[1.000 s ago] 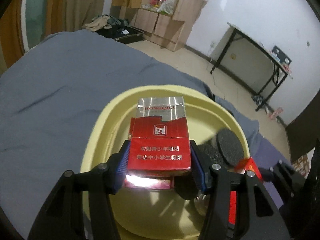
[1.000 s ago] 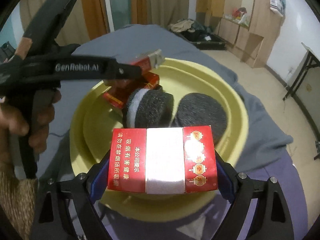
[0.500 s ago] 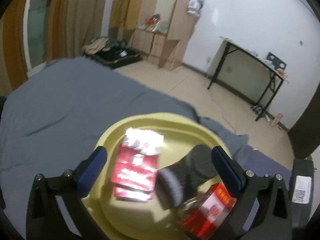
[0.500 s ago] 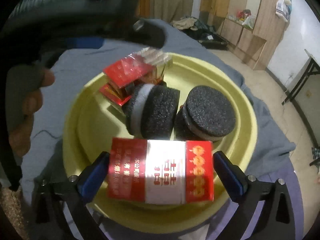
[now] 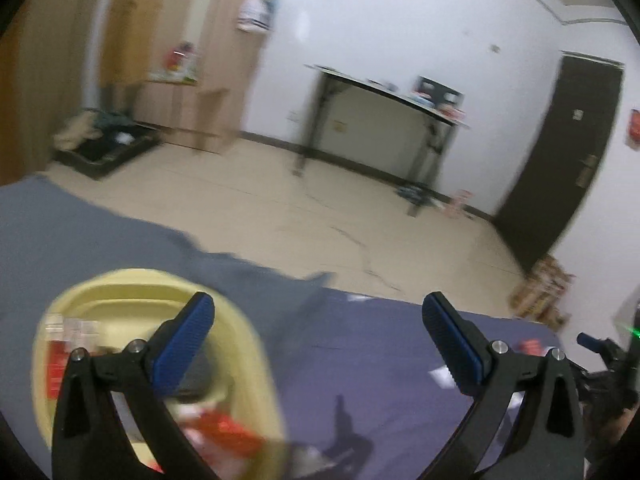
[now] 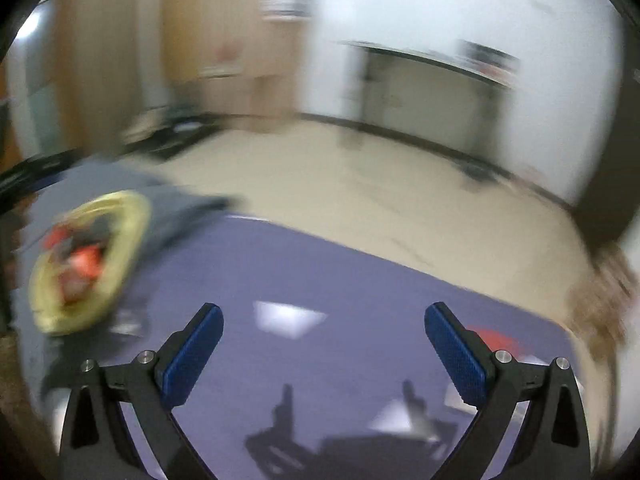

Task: Organize rigid objects
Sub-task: 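Move left tool to the red Hongqi box while right moves to the white plush toy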

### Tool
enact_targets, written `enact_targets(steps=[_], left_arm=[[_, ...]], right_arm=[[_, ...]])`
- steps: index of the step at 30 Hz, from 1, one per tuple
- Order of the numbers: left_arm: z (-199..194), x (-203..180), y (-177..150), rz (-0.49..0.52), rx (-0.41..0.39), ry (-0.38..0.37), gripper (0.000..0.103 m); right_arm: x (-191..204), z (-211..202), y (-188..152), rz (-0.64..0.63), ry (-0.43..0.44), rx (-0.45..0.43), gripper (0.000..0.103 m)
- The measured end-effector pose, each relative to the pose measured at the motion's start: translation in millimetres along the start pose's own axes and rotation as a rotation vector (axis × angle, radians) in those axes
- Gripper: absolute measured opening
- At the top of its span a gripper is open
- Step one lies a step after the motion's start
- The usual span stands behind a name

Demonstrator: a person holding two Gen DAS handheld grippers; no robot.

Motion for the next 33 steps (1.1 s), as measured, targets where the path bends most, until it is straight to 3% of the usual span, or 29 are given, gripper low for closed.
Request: enact_targets(steps=[4, 5, 7, 9, 12, 13, 15, 17, 19, 23, 28, 33], left_arm=[[39.0, -79.7, -13.6, 0.007, 0.115, -0.185, 0.103], [50.1, -107.6, -23.7, 0.010, 0.147, -0.223, 0.103], [58.5, -147.7, -41.2, 0.010, 0.170, -0.295, 0.103], [67.5, -196.7, -71.5, 0.035, 0.244, -0.373, 0.103], [61.6, -263.6, -112.5, 0.276, 0.280, -0.478, 0.103], [57.4, -284.9, -127.3, 0.399, 0.262, -0.522, 0.103], [60.6, -314.0, -151.0, 0.639, 0.240, -0.532, 0.103], [67.2, -334.4, -170.2, 0.846, 0.213, -0.577, 0.103], [85.3, -340.2, -182.8, 0.996, 0.285, -0.625, 0.103], [128.9, -348.2, -181.8, 1.076, 0.383, -0.670, 0.103], [139.7, -368.8, -192.0, 1.201, 0.399, -0.831, 0.103], [147.4, -384.2, -203.5, 1.294, 0.391, -0.859, 0.103]], right_arm=[[-104.5, -22.9, -36.2, 0.066, -0.147, 0.059, 0.103], [-128.0, -25.7, -49.9, 0.062, -0.155, 0.081, 0.103], [-146.5, -18.8, -63.0, 0.027, -0.149, 0.124, 0.103], [-159.0, -8.1, -77.5, -0.041, -0.105, 0.167, 0.103], [-158.4, 11.9, -83.2, -0.143, 0.010, 0.164, 0.103], [-159.6, 13.8, -86.7, -0.169, 0.048, 0.159, 0.103], [-175.4, 14.9, -91.0, -0.205, 0.142, 0.121, 0.103], [-180.2, 16.2, -98.4, -0.202, 0.221, 0.119, 0.103], [-183.8, 25.0, -111.5, -0.224, 0.280, 0.118, 0.103], [-191.8, 38.1, -114.6, -0.202, 0.299, 0.120, 0.103], [-195.0, 36.3, -113.3, -0.224, 0.295, 0.115, 0.103], [-190.3, 60.5, -106.2, -0.251, 0.292, 0.140, 0.103]])
Point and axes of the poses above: each gripper's, at about its wrist camera, not at the fingertips, and z roughly the way its jaws point, x to its left, y to its top, the point moved 5 cm from there along z, roughly the way its jaws point, and after that the axes turned 7 degrees about -x, right-handed, at the moved point
